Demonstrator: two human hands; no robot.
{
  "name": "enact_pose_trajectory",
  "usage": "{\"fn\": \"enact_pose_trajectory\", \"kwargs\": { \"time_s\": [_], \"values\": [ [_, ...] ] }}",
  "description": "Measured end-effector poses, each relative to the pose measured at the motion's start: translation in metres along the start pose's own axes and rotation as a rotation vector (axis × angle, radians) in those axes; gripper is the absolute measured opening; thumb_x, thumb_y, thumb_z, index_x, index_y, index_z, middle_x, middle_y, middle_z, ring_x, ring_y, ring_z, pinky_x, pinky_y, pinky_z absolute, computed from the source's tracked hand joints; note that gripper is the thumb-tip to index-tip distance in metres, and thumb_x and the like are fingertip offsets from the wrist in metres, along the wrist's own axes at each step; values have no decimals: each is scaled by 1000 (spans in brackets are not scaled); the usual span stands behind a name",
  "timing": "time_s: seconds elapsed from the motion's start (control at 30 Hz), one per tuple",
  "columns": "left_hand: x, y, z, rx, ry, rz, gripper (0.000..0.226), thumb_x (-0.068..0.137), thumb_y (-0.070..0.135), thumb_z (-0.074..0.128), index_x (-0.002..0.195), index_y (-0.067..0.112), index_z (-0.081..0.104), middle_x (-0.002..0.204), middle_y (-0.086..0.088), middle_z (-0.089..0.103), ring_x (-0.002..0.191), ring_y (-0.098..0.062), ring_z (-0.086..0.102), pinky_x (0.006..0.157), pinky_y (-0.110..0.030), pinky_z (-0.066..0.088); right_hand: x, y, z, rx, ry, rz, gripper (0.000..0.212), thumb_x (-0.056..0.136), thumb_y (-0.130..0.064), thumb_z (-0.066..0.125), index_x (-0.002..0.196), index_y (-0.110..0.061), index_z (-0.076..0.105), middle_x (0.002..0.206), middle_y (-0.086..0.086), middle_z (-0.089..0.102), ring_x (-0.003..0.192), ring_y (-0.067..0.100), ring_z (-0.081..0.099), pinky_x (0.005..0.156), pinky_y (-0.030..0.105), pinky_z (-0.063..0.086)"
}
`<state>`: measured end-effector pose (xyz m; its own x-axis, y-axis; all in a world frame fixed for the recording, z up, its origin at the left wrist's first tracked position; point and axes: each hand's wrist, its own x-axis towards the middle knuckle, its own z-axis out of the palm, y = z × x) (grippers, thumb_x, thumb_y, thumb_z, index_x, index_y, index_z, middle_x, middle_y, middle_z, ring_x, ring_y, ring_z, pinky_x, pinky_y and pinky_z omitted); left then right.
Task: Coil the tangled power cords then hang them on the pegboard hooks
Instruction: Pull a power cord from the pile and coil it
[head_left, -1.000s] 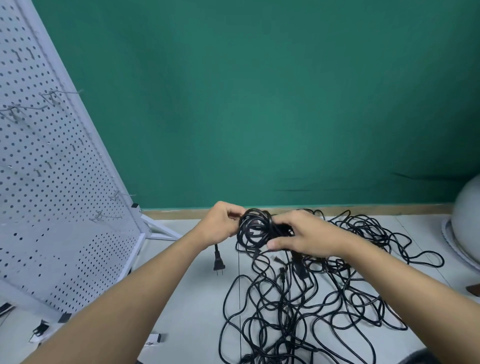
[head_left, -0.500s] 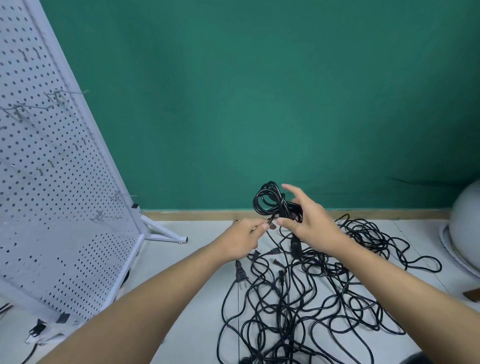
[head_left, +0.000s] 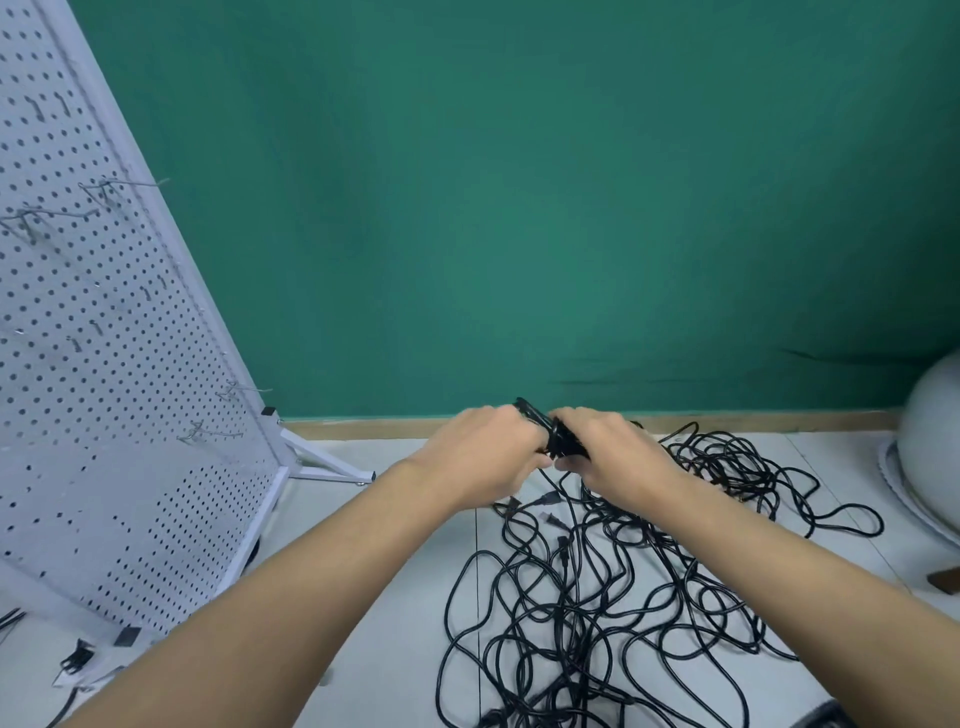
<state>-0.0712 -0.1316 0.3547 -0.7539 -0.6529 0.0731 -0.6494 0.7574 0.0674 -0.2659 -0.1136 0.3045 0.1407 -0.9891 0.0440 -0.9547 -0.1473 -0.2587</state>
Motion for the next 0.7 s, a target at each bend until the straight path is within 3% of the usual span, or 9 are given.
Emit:
{"fn": "enact_pose_trajectory", "kwargs": {
  "time_s": [0.13, 0.2, 0.3, 0.37, 0.43, 0.53, 0.6, 0.7],
  "values": [
    [-1, -24, -6, -316, 172, -67, 20, 88, 39, 78, 88, 19, 73, 78, 4, 69, 73, -17, 61, 63, -32, 46, -1, -3, -11, 105, -78, -164, 47, 87, -25, 80, 130, -27, 60, 118, -10, 68, 110, 16, 62, 93, 38, 51],
    [-1, -30, -7, -464, 219, -141, 30, 69, 42, 92, 80, 23, 72, 69, 8, 64, 64, -11, 55, 58, -30, 43, -3, -8, -9, 117, -125, -268, 44, 86, -26, 82, 125, -24, 63, 120, -10, 69, 112, 12, 61, 98, 32, 48],
    [-2, -44, -3, -558, 242, -256, 43, 54, 51, 97, 71, 24, 68, 69, 5, 65, 67, -15, 55, 62, -37, 48, -10, -20, -6, 197, -109, -314, 52, 89, -26, 79, 134, -28, 54, 125, -7, 68, 116, 14, 61, 99, 33, 47],
    [-4, -55, 2, -603, 281, -326, 47, 53, 54, 97, 71, 25, 65, 70, 6, 65, 65, -14, 52, 62, -37, 47, -14, -25, -11, 261, -78, -241, 71, 91, -27, 77, 145, -45, 32, 129, -4, 66, 111, 15, 61, 100, 38, 48],
    [-8, -58, 5, -664, 334, -353, 54, 54, 52, 98, 76, 23, 58, 69, 8, 59, 59, -9, 42, 56, -26, 37, -17, -24, -17, 278, -63, -230, 80, 93, -24, 76, 146, -52, 23, 120, -11, 67, 95, 4, 59, 95, 36, 48],
    [-13, -53, 5, -697, 345, -302, 59, 59, 45, 98, 73, 16, 49, 57, 13, 44, 54, -9, 31, 50, -22, 26, -22, -27, -24, 280, -92, -262, 79, 94, -19, 74, 148, -51, 26, 104, -31, 59, 93, -8, 54, 91, 26, 46],
    [-15, -53, 5, -697, 338, -267, 54, 64, 41, 97, 71, 16, 49, 54, 16, 45, 53, -9, 33, 49, -18, 28, -23, -27, -25, 270, -78, -283, 79, 94, -18, 74, 149, -50, 28, 110, -30, 57, 100, -9, 53, 91, 16, 42],
    [-13, -57, 8, -667, 374, -240, 45, 67, 43, 95, 75, 20, 57, 71, 12, 55, 60, -7, 44, 57, -15, 36, -20, -26, -23, 281, -45, -319, 78, 92, -16, 76, 151, -45, 33, 123, -25, 62, 104, -9, 54, 91, 6, 38]
  ]
}}
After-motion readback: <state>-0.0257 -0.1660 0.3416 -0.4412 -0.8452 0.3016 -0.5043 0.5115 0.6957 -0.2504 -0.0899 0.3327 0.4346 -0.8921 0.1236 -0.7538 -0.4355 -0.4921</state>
